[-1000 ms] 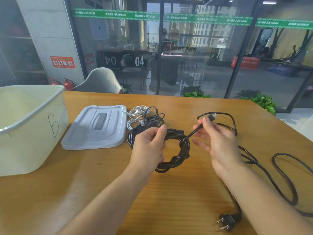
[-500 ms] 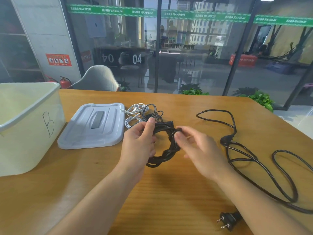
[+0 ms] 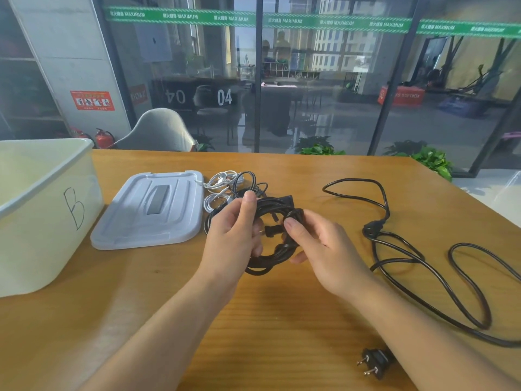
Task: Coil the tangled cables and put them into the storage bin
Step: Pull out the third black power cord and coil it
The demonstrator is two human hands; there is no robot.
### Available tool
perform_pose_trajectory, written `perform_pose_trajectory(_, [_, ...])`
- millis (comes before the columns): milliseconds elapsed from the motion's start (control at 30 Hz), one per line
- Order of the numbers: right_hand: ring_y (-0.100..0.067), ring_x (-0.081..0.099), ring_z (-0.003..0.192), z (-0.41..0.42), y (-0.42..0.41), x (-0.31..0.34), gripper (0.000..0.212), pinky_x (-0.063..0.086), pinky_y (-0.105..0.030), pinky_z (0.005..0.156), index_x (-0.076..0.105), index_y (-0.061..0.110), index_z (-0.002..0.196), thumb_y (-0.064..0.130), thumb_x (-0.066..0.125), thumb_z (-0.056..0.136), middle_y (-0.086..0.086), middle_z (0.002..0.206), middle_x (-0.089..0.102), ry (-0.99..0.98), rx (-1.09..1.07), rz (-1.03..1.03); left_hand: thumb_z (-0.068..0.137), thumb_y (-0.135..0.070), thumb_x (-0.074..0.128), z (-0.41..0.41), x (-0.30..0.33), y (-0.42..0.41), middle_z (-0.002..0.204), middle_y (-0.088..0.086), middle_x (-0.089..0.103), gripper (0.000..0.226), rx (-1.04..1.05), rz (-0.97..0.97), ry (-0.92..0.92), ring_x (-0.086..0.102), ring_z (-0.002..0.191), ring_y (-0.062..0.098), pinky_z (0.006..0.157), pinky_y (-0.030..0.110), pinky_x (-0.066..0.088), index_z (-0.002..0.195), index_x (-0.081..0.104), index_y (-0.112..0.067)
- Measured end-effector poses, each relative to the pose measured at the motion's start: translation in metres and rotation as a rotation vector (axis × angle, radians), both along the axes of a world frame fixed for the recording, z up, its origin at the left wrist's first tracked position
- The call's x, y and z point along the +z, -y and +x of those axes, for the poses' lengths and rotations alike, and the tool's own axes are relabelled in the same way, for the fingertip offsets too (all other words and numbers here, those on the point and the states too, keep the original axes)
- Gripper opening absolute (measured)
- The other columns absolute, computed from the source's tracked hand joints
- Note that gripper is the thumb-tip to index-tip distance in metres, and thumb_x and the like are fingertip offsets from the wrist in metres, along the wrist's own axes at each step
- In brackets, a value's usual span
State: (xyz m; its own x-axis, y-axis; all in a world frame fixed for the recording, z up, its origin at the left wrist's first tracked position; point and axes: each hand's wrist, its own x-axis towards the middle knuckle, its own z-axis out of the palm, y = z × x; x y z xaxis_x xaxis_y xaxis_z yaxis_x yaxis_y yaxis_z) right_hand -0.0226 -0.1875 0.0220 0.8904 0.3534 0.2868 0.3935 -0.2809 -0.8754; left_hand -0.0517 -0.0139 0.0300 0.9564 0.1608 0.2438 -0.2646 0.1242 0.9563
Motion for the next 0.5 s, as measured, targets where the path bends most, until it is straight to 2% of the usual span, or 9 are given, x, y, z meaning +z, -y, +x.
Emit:
perform_pose_trajectory(67, [-0.016,0.070,0.094,-0.002,-0.001,-0.001,0.029,0.063,-0.032,0.067,0.067,0.032,0.115,0.053,0.049,0.105,0.004,0.100,0.074,-0.012,-0.004,-0.029,0.105,-0.054,0.051,-0.002,0.000,0.000,0.065,-0.004,0.043,0.041,0.021,0.058,0.010,0.039,0.053,0.013,0.059,0.038,0.039,0.088,0.066,-0.020])
perform_pose_trajectory(100, [-0.015,0.070,0.094,-0.003,-0.003,-0.001,0.034,0.064,-0.035,0.068,0.066,0.033,0.115,0.058,0.048,0.102,0.005,0.100,0.074,-0.026,-0.005,-0.047,0.104,-0.054,0.054,-0.002,-0.001,0.001,0.064,-0.006,0.044,0.035,0.035,0.079,0.013,0.039,0.053,0.013,0.059,0.039,0.038,0.084,0.066,-0.028])
perform_pose_trajectory(167, [-0.016,0.073,0.092,-0.005,-0.005,-0.002,0.046,0.063,-0.046,0.072,0.063,0.032,0.115,0.070,0.047,0.095,0.005,0.099,0.074,-0.032,-0.020,-0.082,0.101,-0.053,0.060,-0.003,-0.001,0.001,0.063,-0.007,0.047,0.027,0.051,0.090,0.016,0.039,0.053,0.013,0.056,0.037,0.038,0.084,0.067,-0.034])
perform_pose_trajectory(267, [-0.019,0.074,0.084,-0.006,-0.006,0.001,0.050,0.061,-0.053,0.070,0.062,0.028,0.113,0.071,0.043,0.096,0.002,0.093,0.074,0.045,-0.052,-0.121,0.094,-0.049,0.070,-0.005,-0.001,0.001,0.065,-0.010,0.057,0.021,0.013,0.112,0.037,0.045,0.053,0.012,0.052,0.027,0.042,0.096,0.069,-0.028])
perform_pose_trajectory(367, [-0.018,0.071,0.075,-0.006,-0.001,0.007,0.054,0.059,-0.047,0.066,0.060,0.026,0.110,0.072,0.035,0.095,-0.001,0.086,0.074,0.115,-0.085,-0.204,0.093,-0.035,0.074,-0.005,0.000,0.001,0.074,-0.010,0.068,0.021,-0.017,0.189,0.052,0.056,0.059,0.010,0.057,0.023,0.049,0.111,0.068,-0.027])
perform_pose_trajectory(500, [-0.015,0.068,0.067,-0.003,0.010,0.014,0.048,0.055,-0.042,0.065,0.054,0.030,0.099,0.071,0.030,0.095,-0.002,0.079,0.069,0.166,-0.088,-0.345,0.094,-0.008,0.066,-0.001,-0.002,-0.008,0.087,-0.008,0.073,0.043,-0.104,0.240,-0.011,0.064,0.070,0.009,0.070,0.020,0.054,0.126,0.065,-0.037])
